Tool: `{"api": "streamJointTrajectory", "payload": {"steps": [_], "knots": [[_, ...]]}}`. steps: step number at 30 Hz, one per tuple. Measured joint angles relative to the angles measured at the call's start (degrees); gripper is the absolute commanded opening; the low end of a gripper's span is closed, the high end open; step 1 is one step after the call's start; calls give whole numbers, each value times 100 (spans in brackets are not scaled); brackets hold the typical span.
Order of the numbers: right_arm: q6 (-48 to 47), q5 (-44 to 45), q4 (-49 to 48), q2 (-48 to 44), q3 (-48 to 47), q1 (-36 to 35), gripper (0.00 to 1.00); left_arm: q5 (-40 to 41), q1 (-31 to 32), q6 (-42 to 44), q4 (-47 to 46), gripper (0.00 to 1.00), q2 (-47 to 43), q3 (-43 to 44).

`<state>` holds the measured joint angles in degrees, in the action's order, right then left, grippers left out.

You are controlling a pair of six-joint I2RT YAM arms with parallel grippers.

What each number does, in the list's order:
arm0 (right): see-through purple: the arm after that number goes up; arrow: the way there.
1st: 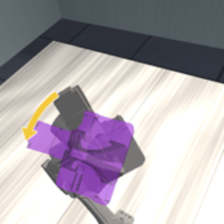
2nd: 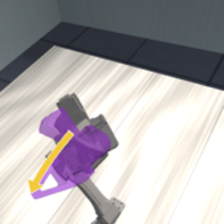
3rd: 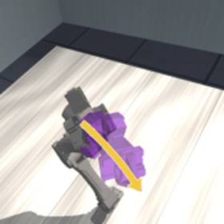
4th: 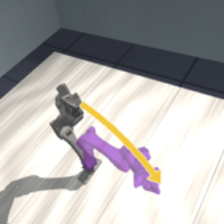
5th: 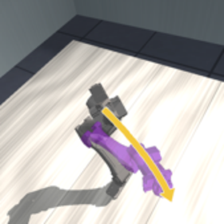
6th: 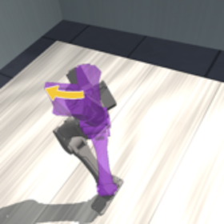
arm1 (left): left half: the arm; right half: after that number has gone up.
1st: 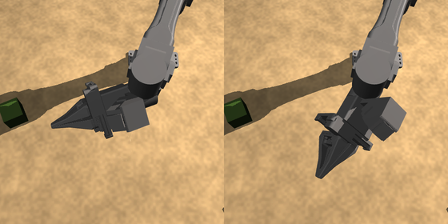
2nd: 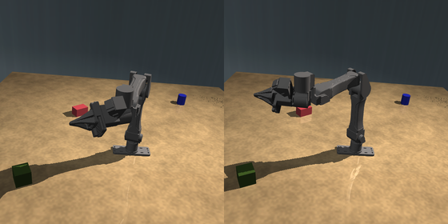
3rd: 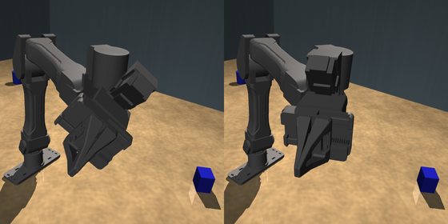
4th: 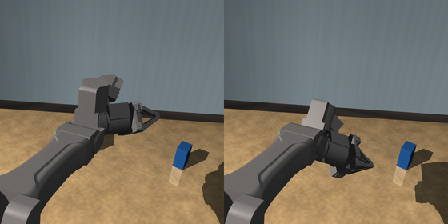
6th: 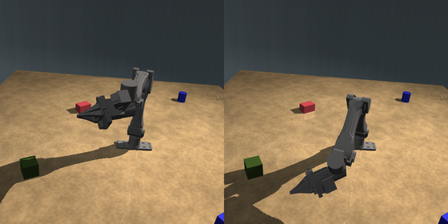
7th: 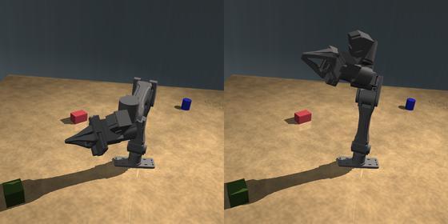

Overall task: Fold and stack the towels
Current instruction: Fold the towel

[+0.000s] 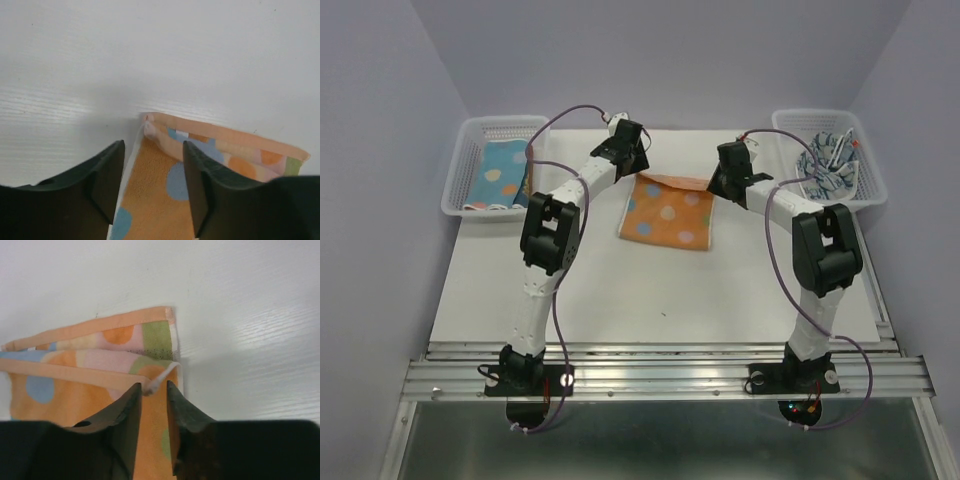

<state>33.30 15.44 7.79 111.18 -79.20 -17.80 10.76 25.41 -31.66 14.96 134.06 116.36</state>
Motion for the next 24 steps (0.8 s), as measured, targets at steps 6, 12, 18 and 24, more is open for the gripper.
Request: {"api": "streamJointTrajectory", "payload": {"steps": [6, 12, 18, 24], "knots": [[-37, 79, 332, -68, -212, 76, 82, -131, -70, 365, 24, 96, -46, -96], [17, -522, 428, -1606, 979, 96, 85, -85, -26, 396, -138, 96, -2026, -2702], [249, -1084, 127, -2802, 2688, -146, 85, -68, 127, -28, -828, 96, -3777, -5007], [485, -1351, 168, -2938, 3462, -308, 80, -168, 151, -264, -984, 95, -3626, -5646]]}}
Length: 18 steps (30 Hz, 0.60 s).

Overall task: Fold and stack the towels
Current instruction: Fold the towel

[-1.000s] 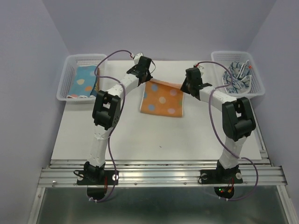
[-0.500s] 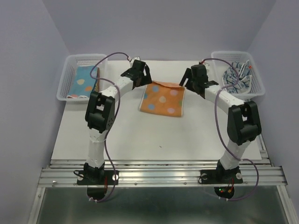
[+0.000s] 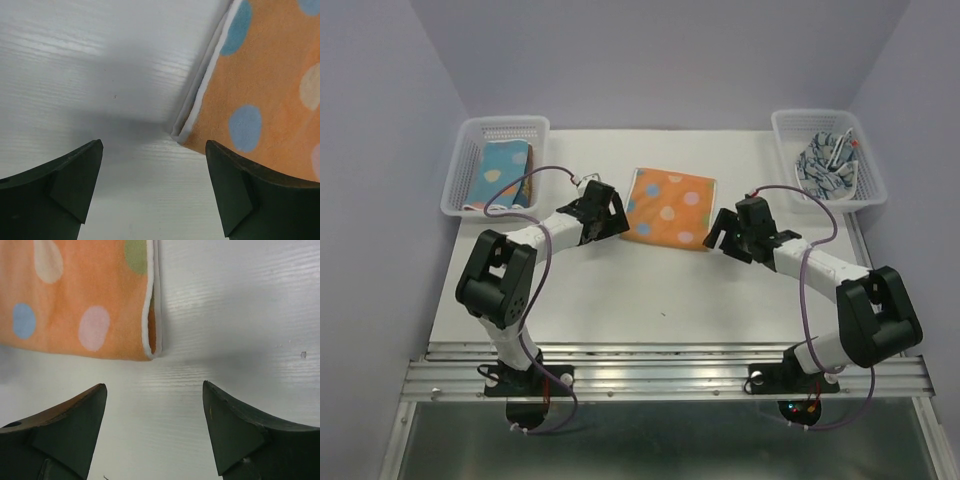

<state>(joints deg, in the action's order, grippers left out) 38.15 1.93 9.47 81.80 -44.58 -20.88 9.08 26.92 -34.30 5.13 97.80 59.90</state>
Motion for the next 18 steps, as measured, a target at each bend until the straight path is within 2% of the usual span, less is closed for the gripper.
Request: {"api": "streamJointTrajectory", "payload": {"steps": [3, 12, 15, 18], "knots": [[103, -55, -76, 37, 59, 0, 74, -76, -2, -59, -70, 93, 214, -24], [407, -313, -645, 660, 59, 0, 68, -247, -2, -94, -437, 85, 564, 107], [492, -352, -765, 848, 59, 0, 62, -293, -2, -94, -542, 77, 660, 177], [584, -374, -876, 918, 59, 0, 54, -363, -2, -103, -614, 62, 737, 227]]}}
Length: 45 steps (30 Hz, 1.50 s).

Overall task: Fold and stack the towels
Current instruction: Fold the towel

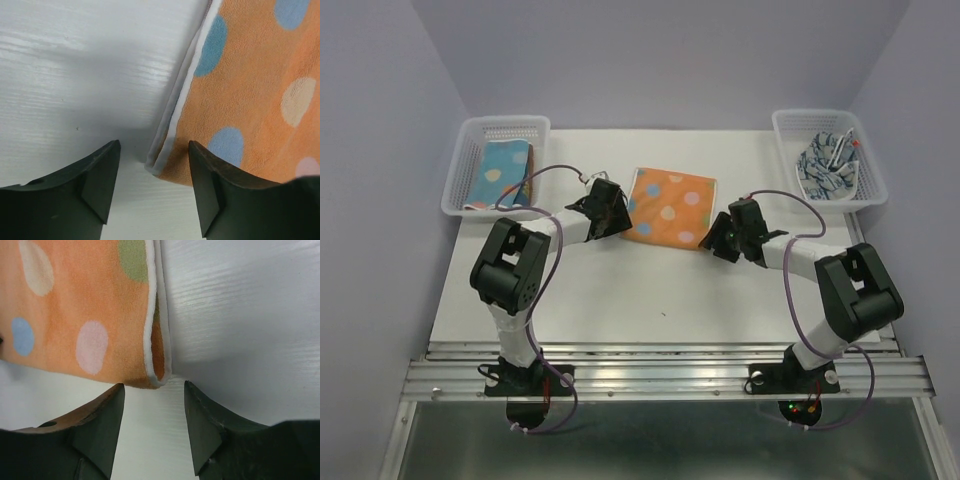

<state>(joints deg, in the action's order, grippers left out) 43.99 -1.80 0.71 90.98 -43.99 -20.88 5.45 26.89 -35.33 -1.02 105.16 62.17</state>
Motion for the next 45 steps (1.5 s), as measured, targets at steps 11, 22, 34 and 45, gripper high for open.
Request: {"api": "streamJointTrajectory", "payload": {"steps": [11, 22, 34, 45], "knots": [[275, 4, -297, 138, 177, 0, 10, -466, -4, -70, -319, 0, 79, -190], [341, -149, -518, -743, 1134, -28, 1, -669, 227, -267, -824, 0, -848, -1502], [389, -566, 240, -3174, 2000, -133, 1, -444, 1058, -769, -459, 0, -2881, -2538], [372, 44, 645, -2806, 1268, -133, 1, 63, 874, -809, 107, 0, -2590, -1327]]}}
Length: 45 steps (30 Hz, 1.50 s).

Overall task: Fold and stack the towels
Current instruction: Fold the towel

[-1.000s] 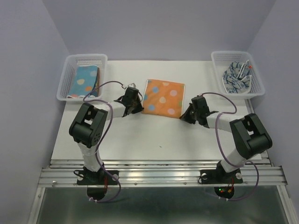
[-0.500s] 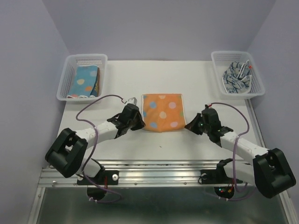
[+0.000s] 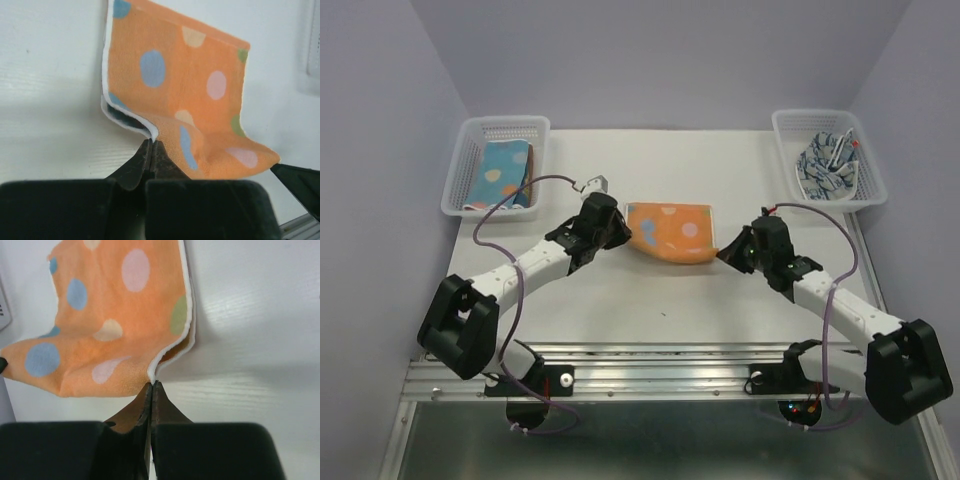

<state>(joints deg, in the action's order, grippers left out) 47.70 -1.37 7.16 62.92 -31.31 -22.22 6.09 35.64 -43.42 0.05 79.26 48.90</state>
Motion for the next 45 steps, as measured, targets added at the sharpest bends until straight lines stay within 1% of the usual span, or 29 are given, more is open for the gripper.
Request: {"api": "streamJointTrajectory", "payload": {"steps": [9, 16, 21, 34, 45], "knots": [[-249, 643, -144, 1377, -1517, 2, 1, -9, -623, 269, 146, 0, 852, 872], [-409, 914, -162, 2133, -2199, 44, 1, -151, -879, 514, 291, 0, 1576, 1528], [-424, 955, -164, 2529, -2417, 98, 1, -256, -951, 664, 389, 0, 2006, 2000], [-417, 1060, -225, 3241, -2739, 247, 1, -356, -1056, 927, 621, 0, 2935, 2868], [-417, 1080, -387, 3729, -3091, 378, 1, -372, -1062, 1198, 732, 0, 3397, 3370]]}}
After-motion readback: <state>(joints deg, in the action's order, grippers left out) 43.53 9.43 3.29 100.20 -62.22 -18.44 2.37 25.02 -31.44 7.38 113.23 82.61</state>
